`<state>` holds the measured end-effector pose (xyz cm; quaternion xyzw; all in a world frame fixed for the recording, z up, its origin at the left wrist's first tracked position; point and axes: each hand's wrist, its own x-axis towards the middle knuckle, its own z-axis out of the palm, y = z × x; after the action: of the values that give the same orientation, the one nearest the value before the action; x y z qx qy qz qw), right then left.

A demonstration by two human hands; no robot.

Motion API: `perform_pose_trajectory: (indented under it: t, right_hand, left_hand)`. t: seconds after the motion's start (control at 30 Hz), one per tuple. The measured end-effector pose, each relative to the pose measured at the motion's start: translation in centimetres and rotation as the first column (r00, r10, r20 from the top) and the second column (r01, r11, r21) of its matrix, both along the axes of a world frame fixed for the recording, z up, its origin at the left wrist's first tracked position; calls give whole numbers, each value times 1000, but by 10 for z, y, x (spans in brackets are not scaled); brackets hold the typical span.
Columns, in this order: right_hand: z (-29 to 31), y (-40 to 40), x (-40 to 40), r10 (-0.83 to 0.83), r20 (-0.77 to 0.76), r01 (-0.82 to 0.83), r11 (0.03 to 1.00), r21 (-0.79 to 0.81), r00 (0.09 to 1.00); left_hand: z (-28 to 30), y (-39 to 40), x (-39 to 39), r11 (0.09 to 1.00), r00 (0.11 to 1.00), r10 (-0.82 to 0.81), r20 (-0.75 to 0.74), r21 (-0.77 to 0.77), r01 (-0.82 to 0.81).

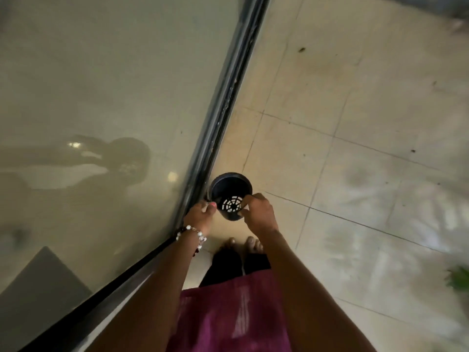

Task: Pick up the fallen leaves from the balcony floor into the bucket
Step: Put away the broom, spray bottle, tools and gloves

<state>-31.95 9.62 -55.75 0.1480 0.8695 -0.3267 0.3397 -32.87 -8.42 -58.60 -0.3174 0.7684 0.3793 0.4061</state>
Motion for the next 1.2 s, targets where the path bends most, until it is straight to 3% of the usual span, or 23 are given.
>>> perform_pose_trajectory:
  t: [0.1, 0.27, 0.37, 0.43, 0.53, 0.63, 0.77, 0.83, 0.9, 1.03, 1.07, 1.2]
  right_hand:
    - [83, 28, 42, -165, -35, 163, 985, -63, 986]
    - [219, 66, 124, -381, -132, 369, 923, -112, 915]
    - [279, 84, 178, -452, -224, 435, 892, -123, 863]
    - [310, 94, 218, -539, -269, 524, 842, -132, 799]
    - [343, 109, 294, -804, -266, 760, 591, -270, 531]
    - [356, 122, 383, -938, -250, 880, 318, -354, 238]
    - [370, 135, 516, -984, -173, 936, 101, -337, 43]
    - [372, 142, 586, -985, -165, 948, 7, -318, -48]
    - [373, 146, 654, -976, -147, 951, -116, -286, -163]
    - [367, 149, 774, -869, -73, 862, -470, -193, -490]
    - [355, 148, 801, -829, -69, 825, -539, -170, -555]
    - [338, 147, 877, -610, -34, 606, -778, -166, -792]
  left_hand:
    - [68, 27, 13, 1000, 1000, -1, -25, 31, 2]
    - [197, 87, 43, 940, 935, -342, -92, -50, 339]
    - [291, 127, 75, 837, 825, -546, -147, -133, 530]
    - [344, 155, 105, 710, 688, -703, -180, -231, 665]
    - [385, 191, 163, 613, 559, -788, -259, -234, 755]
    - [403, 227, 234, 493, 414, -846, -337, -193, 849]
    - [416, 276, 359, 360, 299, -866, -402, -85, 929]
    - [417, 299, 428, 301, 277, -882, -382, -2, 954]
    - [410, 317, 492, 187, 181, -912, -369, 21, 982]
    - [393, 354, 607, -221, -225, -907, -356, -54, 974]
    - [387, 364, 631, -291, -291, -890, -353, -53, 955]
    - [370, 397, 711, -412, -388, -858, -336, -1, 911]
